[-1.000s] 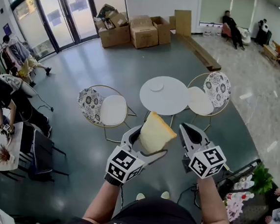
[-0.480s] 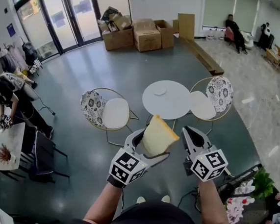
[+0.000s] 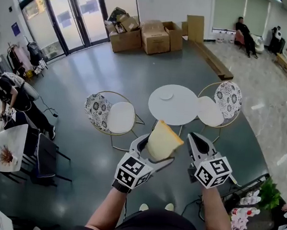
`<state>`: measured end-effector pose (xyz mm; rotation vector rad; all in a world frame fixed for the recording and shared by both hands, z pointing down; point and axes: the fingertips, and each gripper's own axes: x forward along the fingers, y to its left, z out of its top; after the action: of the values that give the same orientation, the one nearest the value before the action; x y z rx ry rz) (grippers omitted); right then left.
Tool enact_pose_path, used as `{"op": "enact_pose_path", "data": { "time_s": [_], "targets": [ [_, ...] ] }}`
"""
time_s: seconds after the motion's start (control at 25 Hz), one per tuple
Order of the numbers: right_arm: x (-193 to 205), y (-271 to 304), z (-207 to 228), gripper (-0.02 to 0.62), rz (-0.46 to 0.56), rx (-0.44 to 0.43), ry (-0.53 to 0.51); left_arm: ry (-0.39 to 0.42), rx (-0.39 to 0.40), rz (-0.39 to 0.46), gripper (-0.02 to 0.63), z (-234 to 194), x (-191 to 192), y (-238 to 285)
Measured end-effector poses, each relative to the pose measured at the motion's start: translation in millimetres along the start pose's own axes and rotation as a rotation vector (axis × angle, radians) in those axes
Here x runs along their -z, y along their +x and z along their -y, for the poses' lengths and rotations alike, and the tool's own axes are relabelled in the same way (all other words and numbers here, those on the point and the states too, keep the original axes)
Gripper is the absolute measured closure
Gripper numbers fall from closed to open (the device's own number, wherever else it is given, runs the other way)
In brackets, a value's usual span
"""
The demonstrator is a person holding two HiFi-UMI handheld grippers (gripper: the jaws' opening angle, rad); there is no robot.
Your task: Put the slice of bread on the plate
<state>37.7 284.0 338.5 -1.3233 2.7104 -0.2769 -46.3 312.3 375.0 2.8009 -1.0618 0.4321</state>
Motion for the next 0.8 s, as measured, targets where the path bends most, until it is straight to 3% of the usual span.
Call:
{"op": "enact_pose_path", "data": {
  "time_s": [0.8],
  "targets": [
    [4.2,3.8,52.1,0.589,-0.001,-0.062,0.001,-0.01,-0.1,-0.029,0.084,8.8,-3.8,51.6]
  ]
}}
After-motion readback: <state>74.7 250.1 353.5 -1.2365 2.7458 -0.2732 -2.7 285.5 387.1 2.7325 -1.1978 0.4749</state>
